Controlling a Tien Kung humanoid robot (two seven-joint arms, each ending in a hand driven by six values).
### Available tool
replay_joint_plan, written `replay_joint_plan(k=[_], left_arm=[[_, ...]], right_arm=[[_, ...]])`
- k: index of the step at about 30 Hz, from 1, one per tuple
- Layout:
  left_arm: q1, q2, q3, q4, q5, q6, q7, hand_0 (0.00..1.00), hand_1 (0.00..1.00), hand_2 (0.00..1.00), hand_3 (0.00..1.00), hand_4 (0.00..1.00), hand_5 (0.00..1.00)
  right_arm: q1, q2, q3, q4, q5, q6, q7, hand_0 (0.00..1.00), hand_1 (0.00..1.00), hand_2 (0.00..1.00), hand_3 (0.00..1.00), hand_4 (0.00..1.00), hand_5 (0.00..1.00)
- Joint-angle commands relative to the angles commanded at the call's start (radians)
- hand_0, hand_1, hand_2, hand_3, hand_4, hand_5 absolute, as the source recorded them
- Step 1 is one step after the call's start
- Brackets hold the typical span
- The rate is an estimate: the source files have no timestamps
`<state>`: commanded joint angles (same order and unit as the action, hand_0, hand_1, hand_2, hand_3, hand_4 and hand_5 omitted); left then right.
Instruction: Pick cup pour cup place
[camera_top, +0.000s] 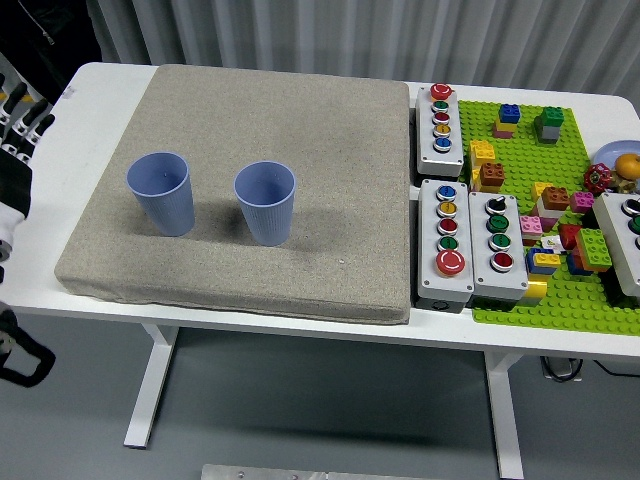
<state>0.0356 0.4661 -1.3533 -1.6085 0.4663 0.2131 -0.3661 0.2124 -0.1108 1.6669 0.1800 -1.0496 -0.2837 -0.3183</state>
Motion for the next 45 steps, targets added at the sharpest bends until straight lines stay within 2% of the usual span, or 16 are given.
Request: replay_joint_plan(k=[1,3,6,10,14,16,17,24,28,29,32,41,45], left_arm=[[0.000,0.000,0.000,0.000,0.000,0.000,0.000,0.786,0.784,0.896,0.930,0.941,0.724],[0.047,-0.004,0.027,-0.033,0.022,0.005,-0.012,0.786,0.784,0.896,0.930,0.941,0.724],[0.070,-0.005,0.052,-0.034,0.033,0.004,-0.022,0.791,0.789,0.898,0.925,0.953,0.688],[0.080,-0.010,0.068,-0.022,0.055,0.026,-0.029,0.791,0.789,0.898,0.925,0.953,0.688],[0.083,-0.018,0.079,-0.014,0.132,0.060,-0.025,0.794,0.793,0.903,0.922,0.960,0.693],[0.079,-0.034,0.097,0.011,0.150,0.082,-0.042,0.794,0.793,0.903,0.922,0.960,0.693],[0.077,-0.040,0.105,0.023,0.168,0.091,-0.045,0.807,0.815,0.950,0.981,0.989,0.474],[0.070,-0.061,0.135,0.065,0.281,0.101,-0.021,0.818,0.832,0.974,0.998,0.995,0.454],[0.068,-0.062,0.141,0.072,0.351,0.103,-0.002,0.818,0.832,0.974,0.998,0.995,0.454],[0.065,-0.062,0.146,0.076,0.379,0.106,0.007,0.851,0.855,0.998,0.998,0.998,0.413],[0.058,-0.065,0.152,0.086,0.440,0.111,0.022,0.851,0.855,0.998,0.998,0.998,0.413],[0.028,-0.074,0.177,0.138,0.539,0.114,0.060,0.891,0.885,0.998,0.998,0.998,0.390],[0.004,-0.084,0.186,0.169,0.546,0.116,0.061,0.891,0.885,0.998,0.998,0.998,0.390]], right_arm=[[0.000,0.000,0.000,0.000,0.000,0.000,0.000,0.701,0.628,0.562,0.563,0.002,0.009],[-0.002,0.002,0.010,0.000,-0.015,0.003,-0.004,0.701,0.628,0.562,0.563,0.002,0.009],[-0.002,0.003,0.009,0.000,-0.015,0.005,-0.006,0.701,0.628,0.562,0.564,0.002,0.011],[-0.005,0.005,0.011,0.000,-0.020,0.007,-0.008,0.701,0.628,0.562,0.564,0.002,0.011],[-0.008,0.006,0.010,0.000,-0.021,0.007,-0.009,0.701,0.628,0.561,0.564,0.002,0.011],[-0.010,0.007,0.010,0.000,-0.023,0.008,-0.009,0.701,0.628,0.561,0.564,0.002,0.011],[-0.011,0.008,0.010,0.000,-0.024,0.008,-0.009,0.700,0.628,0.561,0.564,0.002,0.018],[-0.013,0.009,0.010,0.000,-0.025,0.008,-0.009,0.700,0.628,0.561,0.564,0.002,0.021],[-0.011,0.008,0.007,0.000,-0.021,0.007,-0.008,0.700,0.628,0.561,0.564,0.002,0.021],[-0.010,0.008,0.006,0.000,-0.017,0.007,-0.007,0.699,0.628,0.561,0.564,0.002,0.026],[-0.007,0.007,0.003,0.000,-0.013,0.007,-0.005,0.699,0.628,0.561,0.564,0.002,0.026],[-0.005,0.007,0.005,0.000,-0.016,0.007,-0.005,0.700,0.628,0.561,0.564,0.002,0.029],[-0.003,0.008,0.006,0.000,-0.014,0.005,-0.005,0.700,0.628,0.561,0.564,0.002,0.029]])
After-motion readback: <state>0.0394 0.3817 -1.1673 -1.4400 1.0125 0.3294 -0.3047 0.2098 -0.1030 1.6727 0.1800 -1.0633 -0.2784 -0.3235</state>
